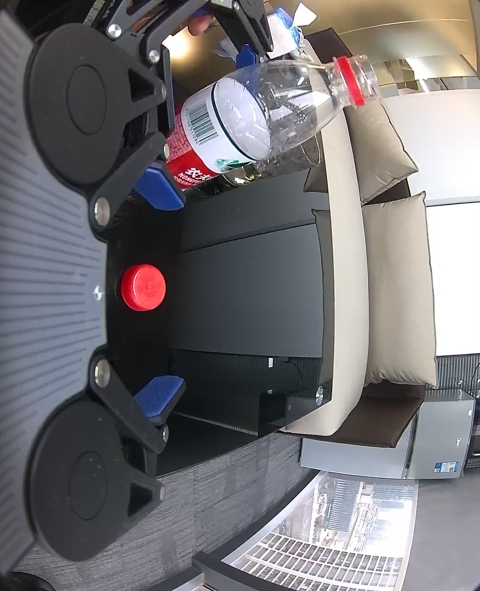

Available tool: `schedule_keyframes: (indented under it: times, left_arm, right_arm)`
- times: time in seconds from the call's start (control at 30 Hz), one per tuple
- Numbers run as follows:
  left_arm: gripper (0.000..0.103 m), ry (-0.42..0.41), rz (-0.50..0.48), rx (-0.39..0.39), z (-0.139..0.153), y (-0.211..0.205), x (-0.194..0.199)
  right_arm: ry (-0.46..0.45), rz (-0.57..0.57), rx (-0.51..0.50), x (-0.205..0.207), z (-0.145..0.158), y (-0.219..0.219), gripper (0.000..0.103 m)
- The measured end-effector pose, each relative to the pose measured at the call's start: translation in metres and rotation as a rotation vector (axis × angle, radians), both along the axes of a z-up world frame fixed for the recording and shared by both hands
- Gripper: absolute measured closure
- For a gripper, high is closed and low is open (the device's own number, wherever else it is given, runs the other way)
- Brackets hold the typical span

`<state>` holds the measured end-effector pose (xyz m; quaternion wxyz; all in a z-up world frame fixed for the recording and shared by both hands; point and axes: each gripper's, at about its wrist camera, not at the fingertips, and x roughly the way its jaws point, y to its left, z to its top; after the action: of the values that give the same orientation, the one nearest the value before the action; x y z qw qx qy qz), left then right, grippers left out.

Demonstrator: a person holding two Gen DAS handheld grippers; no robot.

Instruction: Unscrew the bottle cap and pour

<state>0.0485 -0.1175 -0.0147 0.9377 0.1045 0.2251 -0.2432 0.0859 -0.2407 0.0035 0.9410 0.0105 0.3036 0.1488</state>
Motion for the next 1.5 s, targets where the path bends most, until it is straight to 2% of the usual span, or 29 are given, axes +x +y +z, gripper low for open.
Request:
schedule_keyframes:
  times: [1.5]
  left_arm:
    - [0.001,-0.031,-0.02,0.036,-0.003,-0.01,-0.009]
  right_arm:
    - [-0.002,0.008,-0.007,-0.006,0.008,0.001,0.004]
